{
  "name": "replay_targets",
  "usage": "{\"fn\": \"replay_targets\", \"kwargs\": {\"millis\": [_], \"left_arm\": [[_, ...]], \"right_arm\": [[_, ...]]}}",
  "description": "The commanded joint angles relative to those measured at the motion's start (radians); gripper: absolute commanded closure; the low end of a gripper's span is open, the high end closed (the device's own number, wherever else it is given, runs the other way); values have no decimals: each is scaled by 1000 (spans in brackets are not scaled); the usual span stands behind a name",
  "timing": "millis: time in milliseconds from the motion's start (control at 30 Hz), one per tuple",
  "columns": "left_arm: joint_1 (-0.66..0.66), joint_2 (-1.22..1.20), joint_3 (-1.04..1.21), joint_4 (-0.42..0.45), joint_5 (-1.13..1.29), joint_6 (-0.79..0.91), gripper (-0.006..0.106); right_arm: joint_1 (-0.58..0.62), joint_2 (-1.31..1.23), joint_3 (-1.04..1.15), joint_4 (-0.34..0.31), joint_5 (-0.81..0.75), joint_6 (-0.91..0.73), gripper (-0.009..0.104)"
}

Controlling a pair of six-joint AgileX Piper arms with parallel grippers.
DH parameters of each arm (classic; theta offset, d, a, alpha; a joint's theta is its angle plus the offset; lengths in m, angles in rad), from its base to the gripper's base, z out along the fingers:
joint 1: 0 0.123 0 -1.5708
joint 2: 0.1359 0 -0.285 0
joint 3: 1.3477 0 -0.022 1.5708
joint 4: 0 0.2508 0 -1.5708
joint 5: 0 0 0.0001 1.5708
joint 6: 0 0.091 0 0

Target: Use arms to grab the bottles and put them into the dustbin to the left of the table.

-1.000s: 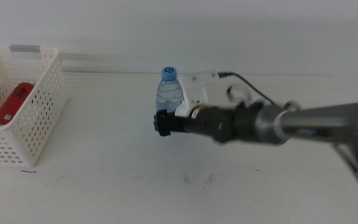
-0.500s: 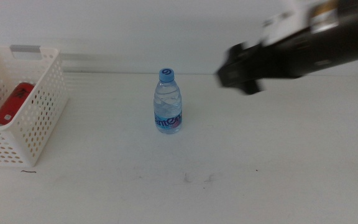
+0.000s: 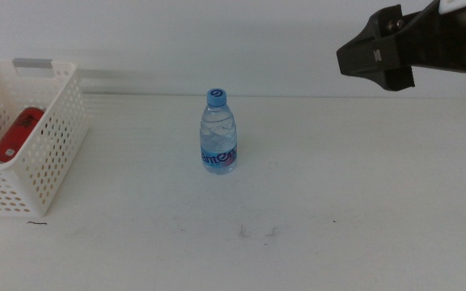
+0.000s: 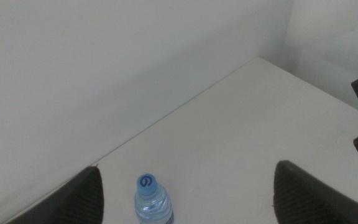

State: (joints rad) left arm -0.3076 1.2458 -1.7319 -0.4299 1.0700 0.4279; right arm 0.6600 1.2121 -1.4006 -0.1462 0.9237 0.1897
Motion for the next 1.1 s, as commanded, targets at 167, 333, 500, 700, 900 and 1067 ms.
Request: {"fn": "replay_targets", "kwargs": {"millis": [167,333,500,700,900,1067], "left_arm": [[-3,-6,-1,130,-29,-10,7],[-3,-18,7,151,-74,-10,7],[-63,-60,318,172,-392,-7,7],[-206,106,1231,430,-1704,-458,7],[-199,402,1261,414,-1974,-451,7],[-199,603,1261,386,-2264,-455,7]], "right_arm": [[0,-7,-6,-8,-7,1,7],[0,-7,-6,-8,-7,1,7],[0,-7,-6,-8,-7,1,7],[0,-7,-6,-10,-7,1,7],[0,-7,-6,-6,-7,1,7],[0,-7,-6,-6,-7,1,7]]}}
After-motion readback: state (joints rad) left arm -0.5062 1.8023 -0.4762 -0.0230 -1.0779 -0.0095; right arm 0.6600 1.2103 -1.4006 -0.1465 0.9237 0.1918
